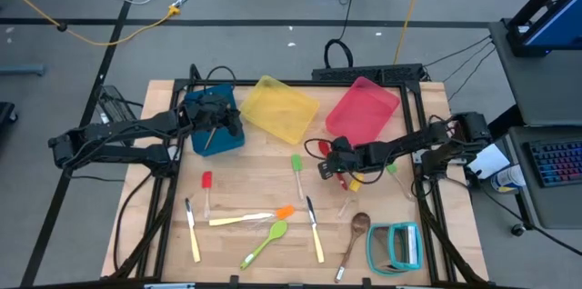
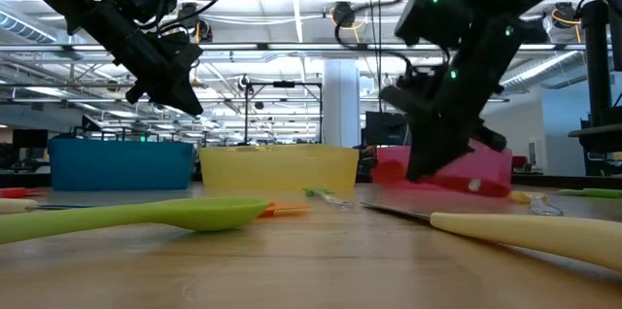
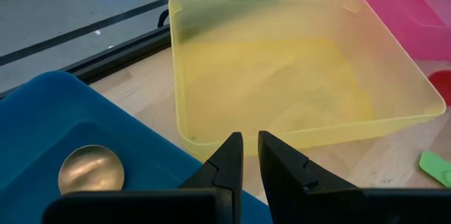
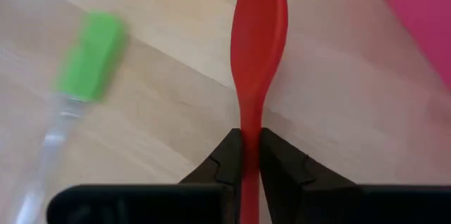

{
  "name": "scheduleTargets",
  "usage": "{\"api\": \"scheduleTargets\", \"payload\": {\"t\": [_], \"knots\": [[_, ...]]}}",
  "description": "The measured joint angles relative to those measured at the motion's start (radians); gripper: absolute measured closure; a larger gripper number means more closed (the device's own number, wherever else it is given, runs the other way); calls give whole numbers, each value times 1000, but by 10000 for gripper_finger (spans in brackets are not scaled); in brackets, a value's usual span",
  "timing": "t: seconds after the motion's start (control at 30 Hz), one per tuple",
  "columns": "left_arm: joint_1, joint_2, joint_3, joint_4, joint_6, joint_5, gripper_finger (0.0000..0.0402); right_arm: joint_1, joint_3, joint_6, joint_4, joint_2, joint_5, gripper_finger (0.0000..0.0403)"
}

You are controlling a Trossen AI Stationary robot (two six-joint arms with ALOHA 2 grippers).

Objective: Pick & Place Kitchen Items
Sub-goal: Put the red serving spoon into the blue bin

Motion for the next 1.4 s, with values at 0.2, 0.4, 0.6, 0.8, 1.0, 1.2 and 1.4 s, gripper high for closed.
{"api": "scheduleTargets", "payload": {"t": [0.2,0.4,0.6,0.8,1.0,1.2,1.4], "knots": [[-2,0,0,-30,-14,2,353,5,3,-135,65,-84,32,377],[-45,0,0,-75,-26,3,353,2,4,-316,210,-113,30,377],[-122,0,0,-73,5,4,353,-26,4,-465,327,-114,29,376],[-207,0,0,-67,89,4,353,-65,4,-559,392,-115,-17,375],[-310,0,0,28,155,8,353,-96,5,-642,479,-115,-102,375],[-407,3,0,175,216,88,353,-100,5,-724,584,-115,-102,374],[-473,39,0,317,260,90,353,-98,6,-819,762,-115,-102,374]]}}
